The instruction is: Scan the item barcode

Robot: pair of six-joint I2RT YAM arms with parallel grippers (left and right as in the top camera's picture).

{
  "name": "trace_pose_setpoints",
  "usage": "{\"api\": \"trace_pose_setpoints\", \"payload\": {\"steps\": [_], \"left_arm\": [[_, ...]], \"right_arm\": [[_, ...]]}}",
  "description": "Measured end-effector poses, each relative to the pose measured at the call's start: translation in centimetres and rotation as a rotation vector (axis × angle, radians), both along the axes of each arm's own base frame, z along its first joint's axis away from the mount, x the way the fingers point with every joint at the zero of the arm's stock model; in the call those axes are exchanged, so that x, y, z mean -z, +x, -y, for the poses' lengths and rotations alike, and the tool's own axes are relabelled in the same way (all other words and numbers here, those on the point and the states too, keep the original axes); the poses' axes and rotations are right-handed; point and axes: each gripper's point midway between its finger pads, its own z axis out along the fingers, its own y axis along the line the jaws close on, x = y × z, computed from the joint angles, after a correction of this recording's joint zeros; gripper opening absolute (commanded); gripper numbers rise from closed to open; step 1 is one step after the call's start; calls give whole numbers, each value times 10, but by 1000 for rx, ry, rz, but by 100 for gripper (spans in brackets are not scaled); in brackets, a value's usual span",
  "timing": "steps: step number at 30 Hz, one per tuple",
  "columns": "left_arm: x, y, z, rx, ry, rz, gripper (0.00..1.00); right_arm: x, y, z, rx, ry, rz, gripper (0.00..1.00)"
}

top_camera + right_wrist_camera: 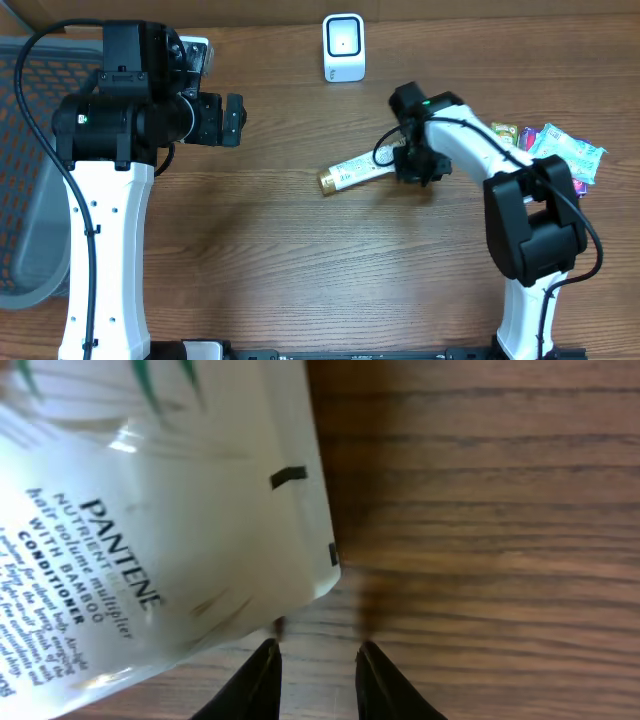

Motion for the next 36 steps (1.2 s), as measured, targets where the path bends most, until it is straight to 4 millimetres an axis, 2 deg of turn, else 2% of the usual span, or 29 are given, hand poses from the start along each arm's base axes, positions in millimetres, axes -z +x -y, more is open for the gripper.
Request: {"api": "trace_pose_setpoints", "payload": {"steps": [5,8,10,12,17,20,24,27,29,31,33,36], "left_arm": [[0,0,0,0,0,0,100],[0,0,0,0,0,0,100],[0,0,0,0,0,0,99],[0,0,0,0,0,0,100],[0,0,0,0,0,0,100],[0,0,0,0,0,0,100],[0,0,0,0,0,0,100],[0,0,0,0,0,0,100],[0,0,0,0,0,0,100],[0,0,0,0,0,0,100],[0,0,0,0,0,0,100],[0,0,0,0,0,0,100]], "right_arm": [[-3,-2,-16,31,148,-41,33],[-13,4,-27,31,214,-27,38],[-25,10,-32,26,246,6,42],[-47,21,-38,12,287,79,49],[-97,48,-51,-58,362,271,53],[-107,61,-57,-106,384,344,56],[-105,79,-66,-182,397,416,59],[-87,87,-74,-224,395,420,59],[-68,86,-76,-235,388,389,59],[-49,84,-76,-235,379,348,64],[-31,79,-74,-236,368,300,65],[-20,71,-72,-238,357,254,66]]}}
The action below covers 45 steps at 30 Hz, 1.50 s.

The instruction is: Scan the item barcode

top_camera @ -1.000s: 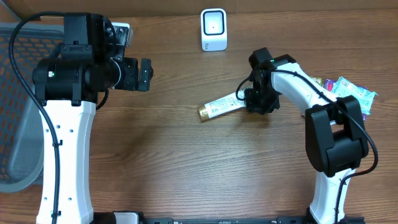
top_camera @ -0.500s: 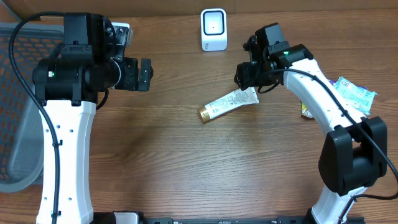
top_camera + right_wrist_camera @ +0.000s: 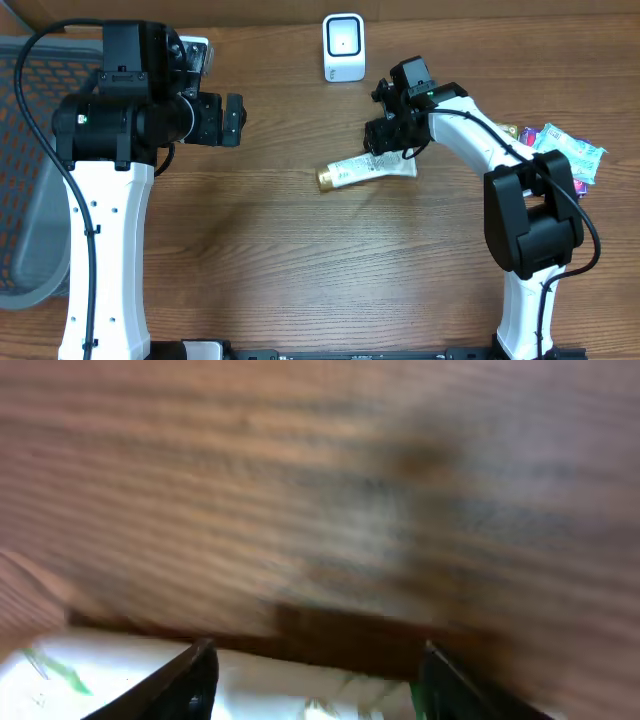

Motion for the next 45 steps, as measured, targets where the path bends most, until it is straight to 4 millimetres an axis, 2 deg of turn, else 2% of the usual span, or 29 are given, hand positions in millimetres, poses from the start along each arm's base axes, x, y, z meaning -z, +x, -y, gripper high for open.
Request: {"api": "trace_pose_setpoints", "payload": {"steps": [4,6,9,14,16,18,19,20,28,31,36,39,41,43,45], "left_arm": [[0,0,0,0,0,0,100],[0,0,0,0,0,0,100],[0,0,0,0,0,0,100],[0,0,0,0,0,0,100],[0,0,0,0,0,0,100],[0,0,0,0,0,0,99],[0,0,0,0,0,0,100],[0,0,0,0,0,0,100],[0,0,0,0,0,0,100],[0,0,0,0,0,0,99],[0,0,0,0,0,0,100],[0,0,0,0,0,0,100],[0,0,0,0,0,0,99],[0,0,0,0,0,0,100],[0,0,0,0,0,0,100]], "right_arm": [[5,-20,5,-3,-18,-86,60],[6,-41,8,-5,-22,-181,58],[6,-71,10,-13,-18,-310,59],[2,-100,5,-62,-12,-411,63],[0,-105,1,-86,-3,-425,63],[-1,-107,-1,-96,8,-429,62],[-1,-107,-3,-102,19,-430,47],[-2,-107,-5,-107,28,-429,46],[-3,-92,-5,-64,29,-375,59],[-20,-86,-2,-49,34,-325,62],[-83,-90,11,-33,24,-202,63],[-108,-94,14,-32,29,-143,63],[-114,-93,14,-33,37,-120,62],[-111,-95,15,-33,39,-121,63],[-103,-98,15,-32,38,-127,70]]}}
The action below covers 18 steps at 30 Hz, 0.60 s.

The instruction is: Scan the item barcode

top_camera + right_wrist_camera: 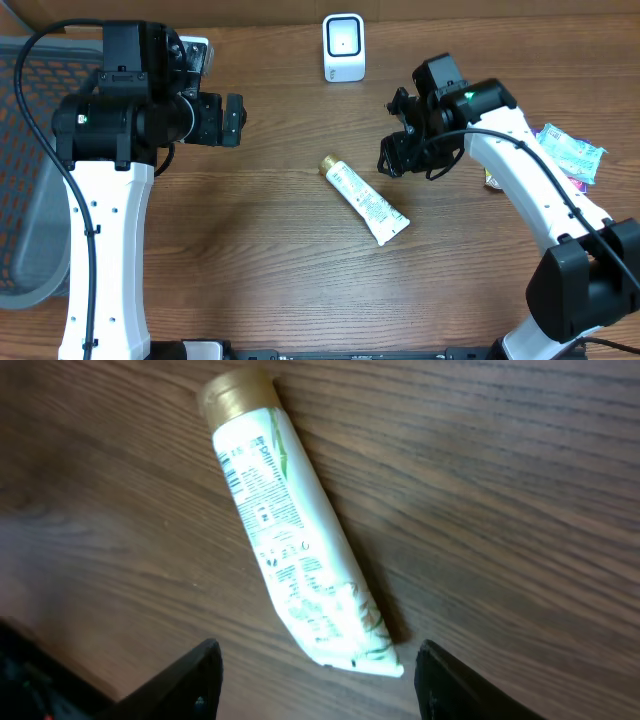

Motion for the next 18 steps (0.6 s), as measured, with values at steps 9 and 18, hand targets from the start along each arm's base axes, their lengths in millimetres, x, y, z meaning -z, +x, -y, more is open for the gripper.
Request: {"api": "trace_pose_setpoints", "payload": {"steps": [9,18], "left_arm": [[0,0,0,0,0,0,100],[0,0,0,0,0,0,99]], "right_arm": [[25,-5,-3,-70,32,47,100],[39,0,-9,-136,60,88,100]]}}
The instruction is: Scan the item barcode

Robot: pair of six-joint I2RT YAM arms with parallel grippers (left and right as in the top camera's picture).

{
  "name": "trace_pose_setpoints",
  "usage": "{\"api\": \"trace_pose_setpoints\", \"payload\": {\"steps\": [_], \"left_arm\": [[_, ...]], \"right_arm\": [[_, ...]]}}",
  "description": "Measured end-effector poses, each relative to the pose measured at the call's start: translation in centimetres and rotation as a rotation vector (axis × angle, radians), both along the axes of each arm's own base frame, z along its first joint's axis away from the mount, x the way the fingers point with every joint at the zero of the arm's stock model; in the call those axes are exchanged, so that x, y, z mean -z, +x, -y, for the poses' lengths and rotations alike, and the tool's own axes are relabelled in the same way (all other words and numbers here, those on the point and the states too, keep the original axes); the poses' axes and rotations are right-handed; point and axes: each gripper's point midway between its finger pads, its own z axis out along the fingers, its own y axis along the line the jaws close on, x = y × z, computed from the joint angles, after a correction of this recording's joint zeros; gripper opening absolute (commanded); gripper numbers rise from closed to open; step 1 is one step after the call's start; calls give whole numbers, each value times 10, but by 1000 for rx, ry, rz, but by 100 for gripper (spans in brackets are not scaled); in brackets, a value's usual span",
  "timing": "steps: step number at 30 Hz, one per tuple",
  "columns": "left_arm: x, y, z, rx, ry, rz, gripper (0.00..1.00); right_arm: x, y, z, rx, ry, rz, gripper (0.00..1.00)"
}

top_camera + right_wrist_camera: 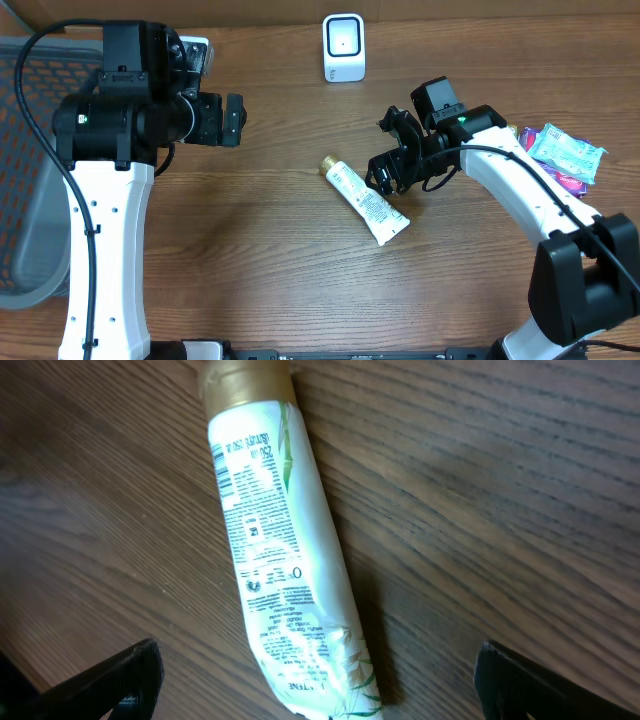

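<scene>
A white Pantene tube (366, 202) with a gold cap (327, 163) lies diagonally on the wooden table, cap toward the far left. In the right wrist view the tube (283, 550) shows small print, with its crimped end nearest the camera. My right gripper (386, 176) hangs just right of the tube's middle. It is open wide, and its fingertips (112, 678) stand on either side of the crimped end without touching it. The white scanner (343, 47) stands at the far edge. My left gripper (232, 120) is held up at the left, away from the tube.
Colourful snack packets (563, 152) lie at the far right beside the right arm. A grey mesh basket (22, 170) stands at the left edge, behind the left arm.
My right gripper has moved left and toward the tube, which now fills more of the wrist view. The jaws stand wider apart. The tube and the left arm have not moved.
First the tube lay nearly level, cap to the left, with my right gripper almost shut at its crimped end. Then the gripper was open at the tube's far side. Later the tube lay turned diagonally, small print up, with the open gripper off to its right, now close over it.
</scene>
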Motion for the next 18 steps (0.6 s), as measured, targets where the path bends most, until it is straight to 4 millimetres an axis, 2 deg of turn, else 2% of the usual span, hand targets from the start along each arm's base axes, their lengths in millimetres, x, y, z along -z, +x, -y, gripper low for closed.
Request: {"api": "trace_pose_setpoints", "payload": {"steps": [13,18], "left_arm": [[0,0,0,0,0,0,100],[0,0,0,0,0,0,100]], "right_arm": [[25,12,24,15,72,-73,100],[35,3,18,-53,116,-115,99]]}}
